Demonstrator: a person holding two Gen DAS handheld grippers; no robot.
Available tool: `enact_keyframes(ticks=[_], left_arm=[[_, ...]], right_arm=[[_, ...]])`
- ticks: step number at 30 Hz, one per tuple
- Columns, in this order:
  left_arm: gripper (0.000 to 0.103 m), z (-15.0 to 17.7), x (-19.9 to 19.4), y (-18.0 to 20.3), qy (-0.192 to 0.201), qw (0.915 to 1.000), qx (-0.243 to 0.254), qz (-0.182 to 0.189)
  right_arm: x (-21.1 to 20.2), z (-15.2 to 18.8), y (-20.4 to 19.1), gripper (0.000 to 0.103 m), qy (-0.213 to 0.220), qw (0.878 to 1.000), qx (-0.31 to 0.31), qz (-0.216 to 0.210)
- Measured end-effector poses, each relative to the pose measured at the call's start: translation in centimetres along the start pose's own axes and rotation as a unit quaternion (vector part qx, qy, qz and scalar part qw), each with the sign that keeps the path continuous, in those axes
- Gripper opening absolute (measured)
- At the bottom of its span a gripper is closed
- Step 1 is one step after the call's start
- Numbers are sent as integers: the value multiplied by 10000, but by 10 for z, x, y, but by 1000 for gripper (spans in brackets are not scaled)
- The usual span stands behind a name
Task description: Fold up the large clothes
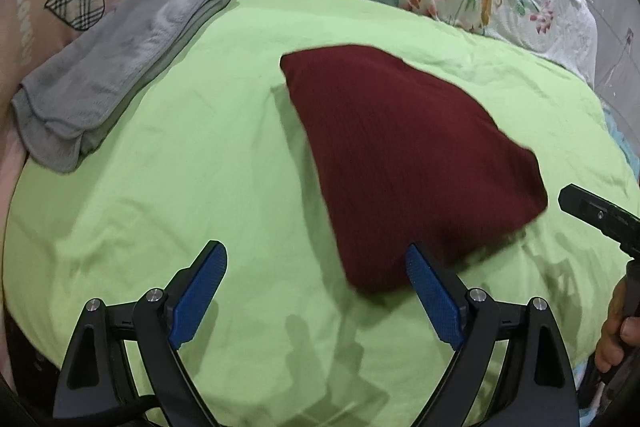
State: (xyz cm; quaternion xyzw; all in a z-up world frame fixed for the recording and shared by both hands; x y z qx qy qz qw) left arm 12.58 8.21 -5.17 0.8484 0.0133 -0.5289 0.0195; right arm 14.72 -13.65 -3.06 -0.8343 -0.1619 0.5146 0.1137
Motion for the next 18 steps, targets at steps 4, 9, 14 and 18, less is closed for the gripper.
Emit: enact_keyframes(ticks=[4,9,14,18], left_arm=[[92,38,0,4,-180,9996,213,-84],[92,72,3,8,-402,9977,510,-216],[92,70,-19,9,-214,9975,615,-268],[92,55,-51,14,156,9973,687,-217]], right_arm=[[1,38,-5,80,-248,9996,-142,31],[8,74,-10,80,-645,9969,-424,164],[-9,82,-16,80,-657,9958,-611,180],[-39,69,-25,83,-330,9963,-773,158]])
Point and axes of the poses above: each gripper's, at about its wrist camera, not at the fingertips, and x roughly the way its jaws point, y to its right, z to its underside, the point moved 6 cm from there along x, roughly the way its jaws point, and after that the axes turned 9 degrees about -y, right-handed, at the moved point
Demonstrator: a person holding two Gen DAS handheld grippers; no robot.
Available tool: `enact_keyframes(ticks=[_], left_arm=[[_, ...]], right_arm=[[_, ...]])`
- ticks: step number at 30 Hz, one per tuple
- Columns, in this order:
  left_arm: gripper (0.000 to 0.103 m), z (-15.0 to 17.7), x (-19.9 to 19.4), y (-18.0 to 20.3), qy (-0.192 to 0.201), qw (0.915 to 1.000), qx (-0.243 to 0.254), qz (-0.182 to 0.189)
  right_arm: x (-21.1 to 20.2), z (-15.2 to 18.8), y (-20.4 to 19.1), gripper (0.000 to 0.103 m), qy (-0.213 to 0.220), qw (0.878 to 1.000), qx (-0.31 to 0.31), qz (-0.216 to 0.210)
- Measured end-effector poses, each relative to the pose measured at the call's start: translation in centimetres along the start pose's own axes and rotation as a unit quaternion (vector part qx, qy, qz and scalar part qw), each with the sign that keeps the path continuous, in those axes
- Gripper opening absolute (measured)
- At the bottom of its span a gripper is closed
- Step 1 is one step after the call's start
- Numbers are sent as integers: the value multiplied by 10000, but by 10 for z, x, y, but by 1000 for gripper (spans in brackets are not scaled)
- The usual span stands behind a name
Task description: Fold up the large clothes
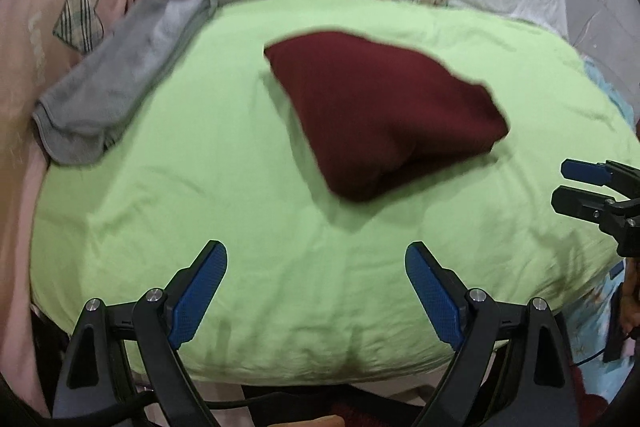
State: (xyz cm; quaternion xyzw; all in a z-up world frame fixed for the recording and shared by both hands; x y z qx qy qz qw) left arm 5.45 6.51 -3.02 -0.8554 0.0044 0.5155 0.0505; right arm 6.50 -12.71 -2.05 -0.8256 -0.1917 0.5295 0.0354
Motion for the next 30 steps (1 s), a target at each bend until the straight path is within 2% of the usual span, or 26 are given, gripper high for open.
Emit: enact_keyframes(ticks=[5,9,16,30], left_arm=[[94,-12,-20,4,236,9996,135,-87],[94,-9,-15,7,121,9999,99,13],[94,-3,-2,6,-19,9998,83,-176],[94,3,13,3,-211,9995,5,-218]], right_arm=[[-17,-11,-2,86,240,9997,-85,64],[-3,-7,-2,86,127,9999,-60,90],[15,2,-5,86,-54,10000,76,-25],[25,4,-10,87,-219,9997,87,-9]])
Point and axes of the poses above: each gripper's, at about its wrist camera, not at the fingertips, and x roughly the way its jaws point, y to its right, z to its underside, the point moved 6 cm from there along x, roughly the way its jaws point, and after that the axes turned 9 degrees about -y, right-handed, at the moved point
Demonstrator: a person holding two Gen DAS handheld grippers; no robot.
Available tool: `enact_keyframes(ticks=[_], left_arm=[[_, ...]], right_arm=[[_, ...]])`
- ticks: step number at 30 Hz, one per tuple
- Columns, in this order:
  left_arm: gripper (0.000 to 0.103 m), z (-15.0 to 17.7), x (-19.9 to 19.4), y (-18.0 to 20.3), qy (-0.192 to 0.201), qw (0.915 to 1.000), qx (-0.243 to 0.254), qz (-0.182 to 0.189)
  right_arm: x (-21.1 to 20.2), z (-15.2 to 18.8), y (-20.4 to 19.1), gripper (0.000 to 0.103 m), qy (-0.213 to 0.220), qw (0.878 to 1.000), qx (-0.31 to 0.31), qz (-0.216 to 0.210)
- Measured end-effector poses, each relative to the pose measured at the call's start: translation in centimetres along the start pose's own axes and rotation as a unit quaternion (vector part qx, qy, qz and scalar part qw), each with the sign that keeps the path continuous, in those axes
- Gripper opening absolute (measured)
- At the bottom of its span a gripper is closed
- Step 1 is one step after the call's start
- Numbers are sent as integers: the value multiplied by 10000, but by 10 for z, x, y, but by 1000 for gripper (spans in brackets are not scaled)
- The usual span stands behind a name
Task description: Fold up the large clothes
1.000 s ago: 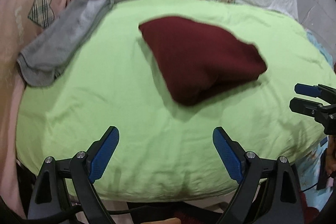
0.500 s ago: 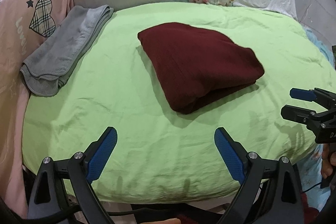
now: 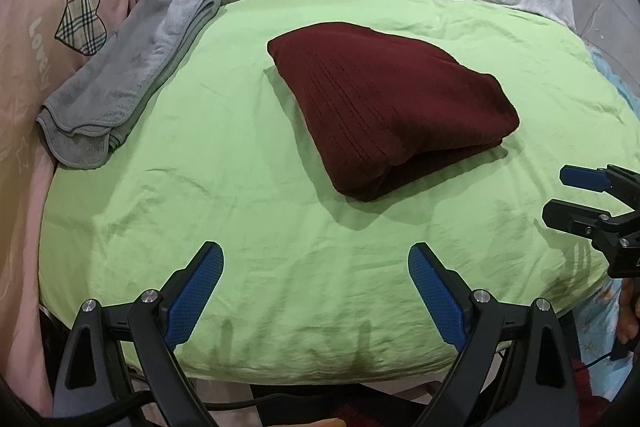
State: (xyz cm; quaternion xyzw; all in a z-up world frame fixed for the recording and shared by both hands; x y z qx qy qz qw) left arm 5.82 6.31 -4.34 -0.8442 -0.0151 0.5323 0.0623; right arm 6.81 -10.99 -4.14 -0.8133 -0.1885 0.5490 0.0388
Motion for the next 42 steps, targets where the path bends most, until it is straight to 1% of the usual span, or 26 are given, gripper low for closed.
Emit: enact_keyframes(ticks=[19,42], left_arm=[[94,0,2,-2,-4,10000,-26,10],[94,-1,-11,0,154,9999,-67,36]], right_arm=[[2,0,-3,87,-3,10000,-14,-9],[-8,-5,-6,87,146,9998,-56,-95]])
Point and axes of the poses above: each gripper's, at about its wrist camera, not at the fingertips, and x roughly the way its jaws point, y to its right, z to its underside, the point moved 6 cm from there along x, roughly the way its jaws point, and after that the axes turned 9 degrees about -y, right-handed, at the moved point
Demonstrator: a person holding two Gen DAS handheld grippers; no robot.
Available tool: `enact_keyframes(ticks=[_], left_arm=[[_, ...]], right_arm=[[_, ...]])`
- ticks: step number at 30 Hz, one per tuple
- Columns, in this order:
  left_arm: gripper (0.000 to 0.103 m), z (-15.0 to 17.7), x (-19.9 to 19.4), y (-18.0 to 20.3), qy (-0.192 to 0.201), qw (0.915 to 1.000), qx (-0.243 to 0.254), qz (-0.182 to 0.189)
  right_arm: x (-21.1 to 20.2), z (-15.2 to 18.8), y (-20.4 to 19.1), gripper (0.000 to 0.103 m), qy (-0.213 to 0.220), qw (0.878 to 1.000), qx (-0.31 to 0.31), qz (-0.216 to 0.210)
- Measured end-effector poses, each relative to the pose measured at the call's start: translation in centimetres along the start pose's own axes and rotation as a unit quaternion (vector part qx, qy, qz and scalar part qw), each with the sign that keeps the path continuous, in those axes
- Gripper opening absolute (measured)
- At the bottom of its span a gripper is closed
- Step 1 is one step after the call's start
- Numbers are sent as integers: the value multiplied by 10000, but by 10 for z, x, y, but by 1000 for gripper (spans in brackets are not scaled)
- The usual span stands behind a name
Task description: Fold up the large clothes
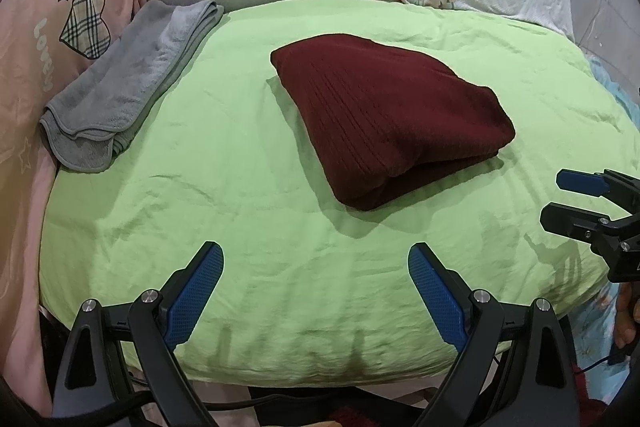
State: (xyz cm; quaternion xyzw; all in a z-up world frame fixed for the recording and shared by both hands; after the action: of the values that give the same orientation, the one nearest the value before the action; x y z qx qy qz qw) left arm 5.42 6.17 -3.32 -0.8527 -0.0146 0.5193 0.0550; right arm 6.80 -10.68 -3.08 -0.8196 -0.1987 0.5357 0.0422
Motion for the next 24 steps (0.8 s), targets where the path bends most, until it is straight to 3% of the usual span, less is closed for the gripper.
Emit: enact_keyframes(ticks=[24], left_arm=[[94,-2,-3,1,27,10000,-43,42]], right_arm=[[0,-4,-2,87,31,10000,-31,-29]])
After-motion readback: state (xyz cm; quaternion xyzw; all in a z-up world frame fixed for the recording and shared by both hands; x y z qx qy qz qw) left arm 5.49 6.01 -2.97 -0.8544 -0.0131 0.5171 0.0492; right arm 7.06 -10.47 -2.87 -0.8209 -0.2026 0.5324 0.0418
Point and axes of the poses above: each gripper's, at about its wrist camera, not at the fingertips, and x roughly the way its jaws point, y to its right, z to its underside, the point moved 6 cm from there along x, roughly the way its jaws point, and after that the axes turned 9 degrees about -y, right-handed, at the moved point
